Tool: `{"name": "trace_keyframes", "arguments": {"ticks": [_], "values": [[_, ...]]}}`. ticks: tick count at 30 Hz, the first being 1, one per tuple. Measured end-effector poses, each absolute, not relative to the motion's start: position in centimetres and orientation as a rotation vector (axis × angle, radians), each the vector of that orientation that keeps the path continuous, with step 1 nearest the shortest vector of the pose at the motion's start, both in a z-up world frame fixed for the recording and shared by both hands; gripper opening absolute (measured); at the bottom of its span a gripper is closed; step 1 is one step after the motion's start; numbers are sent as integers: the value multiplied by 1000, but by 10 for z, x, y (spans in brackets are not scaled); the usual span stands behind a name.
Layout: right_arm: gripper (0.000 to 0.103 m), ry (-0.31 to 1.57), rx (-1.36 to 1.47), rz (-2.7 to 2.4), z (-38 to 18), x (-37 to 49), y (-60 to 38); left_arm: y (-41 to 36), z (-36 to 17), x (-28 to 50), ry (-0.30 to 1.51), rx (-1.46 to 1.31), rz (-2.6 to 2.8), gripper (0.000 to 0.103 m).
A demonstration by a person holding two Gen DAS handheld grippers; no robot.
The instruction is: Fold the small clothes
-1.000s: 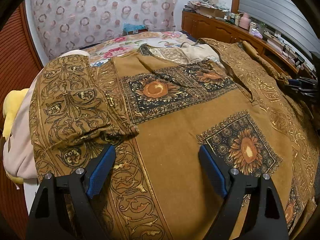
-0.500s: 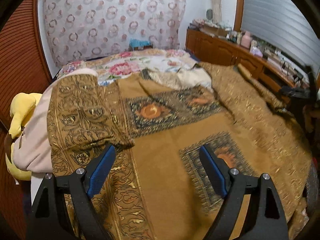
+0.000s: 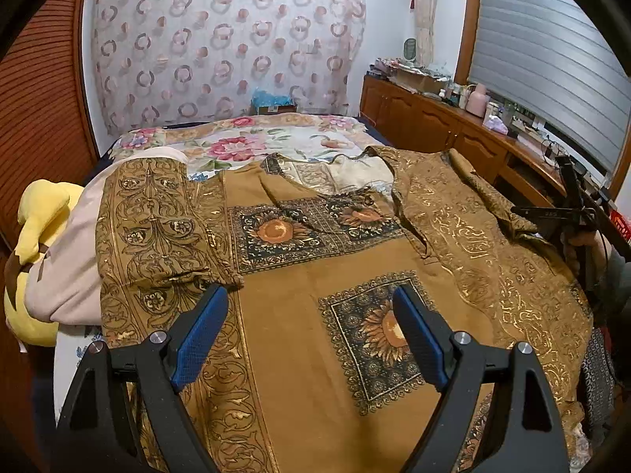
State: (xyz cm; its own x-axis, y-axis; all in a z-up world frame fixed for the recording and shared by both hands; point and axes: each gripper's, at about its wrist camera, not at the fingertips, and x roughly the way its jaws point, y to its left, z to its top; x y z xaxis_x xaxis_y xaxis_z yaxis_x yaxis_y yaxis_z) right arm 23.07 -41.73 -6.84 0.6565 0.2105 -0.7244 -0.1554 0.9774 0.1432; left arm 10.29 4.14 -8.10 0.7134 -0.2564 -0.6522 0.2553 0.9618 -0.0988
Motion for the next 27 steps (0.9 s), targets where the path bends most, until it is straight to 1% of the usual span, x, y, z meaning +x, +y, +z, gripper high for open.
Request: {"name": "trace_keyframes", "arguments": {"ticks": [3,5,7,9,11,14,21,27], "values": [[41,822,71,240,-67,229,-422,41,-82,100,723,1,-280,86],[38,812,34,235,-65,224,-420,40,-82,99,724,1,-278,86],[30,799,-19,212,-64,218,-416,41,-83,97,725,0,-273,86],[15,786,-69,188,-64,215,-414,41,-84,97,725,1,-269,86],[10,774,-115,176,-63,212,-409,43,-84,96,725,-1,-265,86],[8,733,-149,166,-58,210,-400,45,-85,95,724,-3,-262,86],[8,606,-161,182,-25,198,-380,46,-84,95,720,-5,-257,86],[8,525,-227,318,8,183,-324,48,-81,95,717,-10,-255,86]]}}
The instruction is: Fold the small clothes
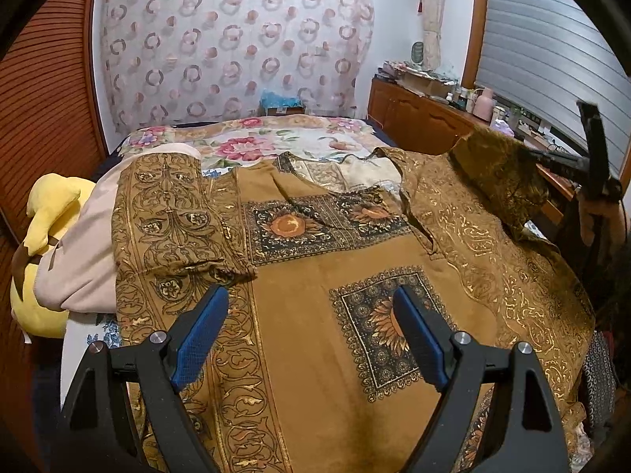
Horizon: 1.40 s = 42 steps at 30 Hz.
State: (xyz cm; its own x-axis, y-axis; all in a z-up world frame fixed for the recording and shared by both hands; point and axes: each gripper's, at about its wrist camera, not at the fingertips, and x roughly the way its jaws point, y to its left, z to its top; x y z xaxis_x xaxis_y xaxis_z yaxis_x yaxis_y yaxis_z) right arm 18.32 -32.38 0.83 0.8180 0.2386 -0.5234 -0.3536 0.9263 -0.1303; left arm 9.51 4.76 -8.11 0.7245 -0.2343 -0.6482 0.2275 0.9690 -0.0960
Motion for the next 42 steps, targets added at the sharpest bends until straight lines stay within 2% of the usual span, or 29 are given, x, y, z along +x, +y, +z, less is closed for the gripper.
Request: {"name": "trace_keyframes", "arguments": {"ticks": [4,5,8,9,16,28,37,42], "values": [[8,517,-236,434,17,170,-287,48,-81,95,717,-9,-254,86],[13,524,-236,455,16,168,-279,47,-81,95,717,-9,-253,86],[41,543,-241,467,12,171,-273,52,-79,94,712,-14,-247,86],[46,545,-240,460,10,174,-276,54,-78,94,711,-16,-244,86],[47,634,-215,346,-7,212,-308,68,-80,96,709,-31,-213,86],[47,794,-173,308,-44,287,-306,90,-81,124,717,19,-158,86],[47,795,-196,319,-54,317,-295,92,-90,171,769,26,-178,71],[49,786,-170,332,-60,323,-296,85,-103,194,827,68,-154,70]]}}
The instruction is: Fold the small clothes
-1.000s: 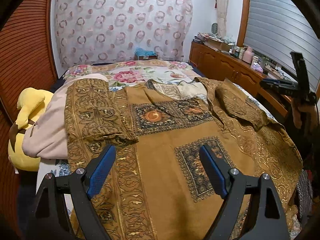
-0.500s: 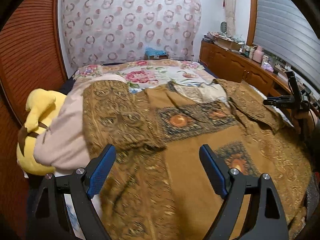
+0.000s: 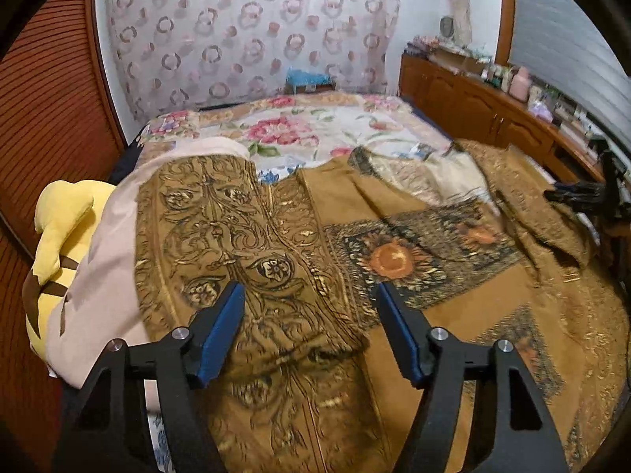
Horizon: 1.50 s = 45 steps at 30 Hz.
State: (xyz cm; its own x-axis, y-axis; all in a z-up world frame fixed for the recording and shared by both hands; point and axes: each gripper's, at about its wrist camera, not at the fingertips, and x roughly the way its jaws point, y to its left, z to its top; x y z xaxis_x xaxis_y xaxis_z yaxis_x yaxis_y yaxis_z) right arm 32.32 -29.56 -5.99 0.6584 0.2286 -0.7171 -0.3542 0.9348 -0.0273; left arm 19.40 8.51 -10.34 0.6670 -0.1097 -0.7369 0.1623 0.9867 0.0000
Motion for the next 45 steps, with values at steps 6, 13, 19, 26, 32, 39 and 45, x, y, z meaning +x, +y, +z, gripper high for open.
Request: {"name": "trace_keyframes", "arguments": {"ticks": [6,13,19,26,32,39,45], "values": [[50,783,-168,331,-64,320,-299,73,-123,208,883,133,-137,65],[50,782,-171,328,-64,318,-300,73,-124,213,899,139,-139,24],[51,781,-173,327,-64,318,-300,75,-117,208,891,147,-143,6],[51,779,-174,327,-65,318,-300,70,-78,183,783,57,-237,5],[52,779,-174,326,-65,318,-301,38,-50,166,761,20,-394,5],[53,777,-174,326,-65,318,-301,49,-37,168,738,6,-384,39],[53,776,-174,326,-65,318,-301,75,-43,181,743,34,-290,50]]}}
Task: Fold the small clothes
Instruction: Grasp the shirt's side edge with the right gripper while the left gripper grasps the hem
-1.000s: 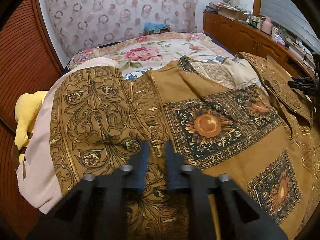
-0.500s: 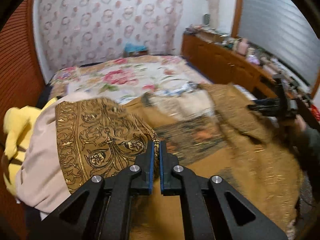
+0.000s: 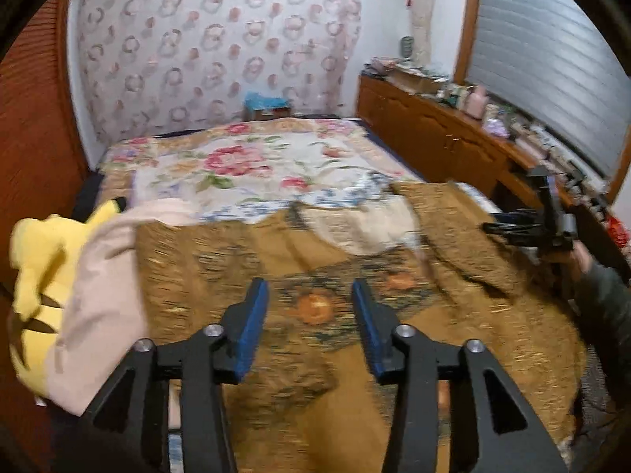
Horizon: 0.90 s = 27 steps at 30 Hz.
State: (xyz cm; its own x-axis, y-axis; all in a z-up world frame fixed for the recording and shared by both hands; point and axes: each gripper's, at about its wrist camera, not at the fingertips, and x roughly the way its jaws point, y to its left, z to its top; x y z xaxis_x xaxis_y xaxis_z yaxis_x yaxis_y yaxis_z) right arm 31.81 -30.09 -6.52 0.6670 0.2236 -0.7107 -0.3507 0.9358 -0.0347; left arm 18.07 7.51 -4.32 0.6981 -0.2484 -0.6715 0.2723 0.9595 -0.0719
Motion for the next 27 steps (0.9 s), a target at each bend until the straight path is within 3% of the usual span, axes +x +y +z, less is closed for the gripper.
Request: {"name": "trace_keyframes", "arguments": {"ticks": [4,22,25,27], "values": [[53,777,-170,328,-65,319,-302,99,-55,197,774,60,-207,59],[53,839,-113,385,-59,373,-298,156,-96,254,852,-36,-109,59],[52,843,-118,396,-60,380,-296,159,-99,260,872,-83,-148,50],[39,842,-130,406,-61,380,-292,158,-100,263,873,-80,-140,43]]}}
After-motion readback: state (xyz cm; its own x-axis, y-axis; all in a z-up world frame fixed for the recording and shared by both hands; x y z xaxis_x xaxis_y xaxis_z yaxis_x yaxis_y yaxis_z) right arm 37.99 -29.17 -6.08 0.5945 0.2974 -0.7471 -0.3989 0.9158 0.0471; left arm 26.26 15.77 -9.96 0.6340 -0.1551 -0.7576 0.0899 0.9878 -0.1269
